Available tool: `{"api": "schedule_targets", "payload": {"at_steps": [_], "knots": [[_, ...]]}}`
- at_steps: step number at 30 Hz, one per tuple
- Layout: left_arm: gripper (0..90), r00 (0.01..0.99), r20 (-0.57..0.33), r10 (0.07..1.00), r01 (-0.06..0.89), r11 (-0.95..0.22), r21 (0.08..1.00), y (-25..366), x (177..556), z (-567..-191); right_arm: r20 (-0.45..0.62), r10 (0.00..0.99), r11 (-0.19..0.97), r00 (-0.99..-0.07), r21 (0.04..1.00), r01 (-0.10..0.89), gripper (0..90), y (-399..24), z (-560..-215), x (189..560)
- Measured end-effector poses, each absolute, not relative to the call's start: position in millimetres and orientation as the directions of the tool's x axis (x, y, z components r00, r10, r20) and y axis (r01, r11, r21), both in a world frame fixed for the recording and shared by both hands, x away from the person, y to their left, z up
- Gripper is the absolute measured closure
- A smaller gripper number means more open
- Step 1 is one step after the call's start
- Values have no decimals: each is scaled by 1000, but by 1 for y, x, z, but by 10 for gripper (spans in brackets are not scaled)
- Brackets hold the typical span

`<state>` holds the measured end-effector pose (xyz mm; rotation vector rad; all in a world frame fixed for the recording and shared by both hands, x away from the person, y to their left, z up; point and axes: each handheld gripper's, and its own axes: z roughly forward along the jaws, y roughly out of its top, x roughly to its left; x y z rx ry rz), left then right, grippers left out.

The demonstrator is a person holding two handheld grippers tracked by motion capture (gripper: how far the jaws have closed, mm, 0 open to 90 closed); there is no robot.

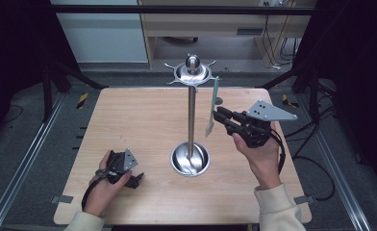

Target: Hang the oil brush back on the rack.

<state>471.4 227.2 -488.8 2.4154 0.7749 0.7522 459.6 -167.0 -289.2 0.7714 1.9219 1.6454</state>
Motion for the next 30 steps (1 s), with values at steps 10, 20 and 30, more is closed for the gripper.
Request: {"api": "schedule_targets", "payload": {"at_steps": [10,20,30], "knots": [[31,686,348,638,368,-718,591,227,471,-489,-22,730,117,-683,989,93,567,-177,-284,456],[31,687,348,638,369,-719,589,227,472,-489,-82,780,155,-621,986,65,334,-188,-280,451],[31,686,348,638,368,-718,591,227,471,-489,-67,820,145,-568,985,95,159,-201,-281,453]]}}
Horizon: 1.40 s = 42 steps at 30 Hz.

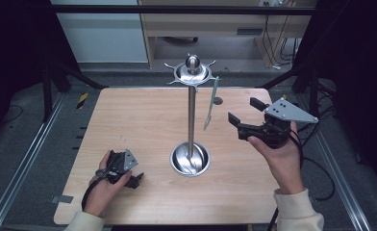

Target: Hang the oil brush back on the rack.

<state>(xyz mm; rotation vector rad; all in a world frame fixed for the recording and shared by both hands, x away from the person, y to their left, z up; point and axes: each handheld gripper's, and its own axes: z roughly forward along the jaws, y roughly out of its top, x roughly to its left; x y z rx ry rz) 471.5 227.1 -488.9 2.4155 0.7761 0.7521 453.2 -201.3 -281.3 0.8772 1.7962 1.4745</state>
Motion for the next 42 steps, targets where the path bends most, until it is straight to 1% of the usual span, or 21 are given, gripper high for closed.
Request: {"api": "schedule_targets", "payload": {"at_steps": [6,12,22,31,42], "knots": [[31,685,349,639,368,-717,592,227,471,-489,-71,844,165,-532,977,132,102,-210,-290,456],[31,685,349,640,368,-717,592,227,471,-489,-57,848,180,-526,966,186,80,-216,-307,460],[31,685,349,639,368,-717,591,227,471,-489,-36,852,199,-523,945,258,84,-216,-340,469],[31,686,349,639,368,-718,591,227,471,-489,-21,860,212,-509,923,320,117,-215,-369,479],[31,684,350,640,368,-718,591,227,472,-489,-18,864,237,-503,896,376,125,-216,-407,489]]}}
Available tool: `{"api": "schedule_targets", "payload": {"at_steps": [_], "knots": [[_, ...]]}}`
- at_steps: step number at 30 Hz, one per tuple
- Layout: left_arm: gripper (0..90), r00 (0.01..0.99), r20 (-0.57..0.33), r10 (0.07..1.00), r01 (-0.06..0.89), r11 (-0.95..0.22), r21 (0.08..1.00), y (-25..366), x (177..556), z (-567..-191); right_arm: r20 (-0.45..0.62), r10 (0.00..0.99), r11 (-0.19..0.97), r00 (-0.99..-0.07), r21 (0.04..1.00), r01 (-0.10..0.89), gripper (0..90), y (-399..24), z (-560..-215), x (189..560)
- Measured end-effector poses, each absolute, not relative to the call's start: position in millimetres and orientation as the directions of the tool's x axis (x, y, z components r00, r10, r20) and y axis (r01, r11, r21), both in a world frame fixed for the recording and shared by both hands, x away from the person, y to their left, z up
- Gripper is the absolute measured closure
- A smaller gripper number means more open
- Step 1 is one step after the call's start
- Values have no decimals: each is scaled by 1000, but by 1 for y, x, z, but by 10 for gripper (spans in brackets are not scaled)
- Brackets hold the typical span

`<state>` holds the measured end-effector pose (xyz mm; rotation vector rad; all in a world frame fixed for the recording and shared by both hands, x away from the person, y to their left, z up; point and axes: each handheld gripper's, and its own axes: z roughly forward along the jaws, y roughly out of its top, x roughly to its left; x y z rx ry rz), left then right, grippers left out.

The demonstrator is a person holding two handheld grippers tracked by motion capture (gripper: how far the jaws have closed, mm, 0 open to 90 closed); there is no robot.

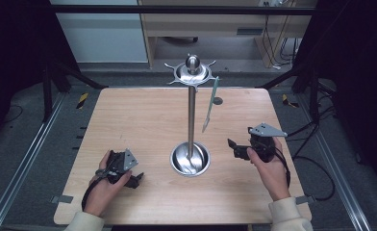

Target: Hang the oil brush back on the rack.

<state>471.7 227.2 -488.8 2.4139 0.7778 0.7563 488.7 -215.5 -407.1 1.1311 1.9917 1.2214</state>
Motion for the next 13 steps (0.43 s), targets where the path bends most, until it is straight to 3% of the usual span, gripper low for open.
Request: {"api": "schedule_targets", "payload": {"at_steps": [13], "knots": [[31,685,349,640,367,-716,594,228,473,-488,15,874,269,-487,819,507,127,-216,-465,494]]}}
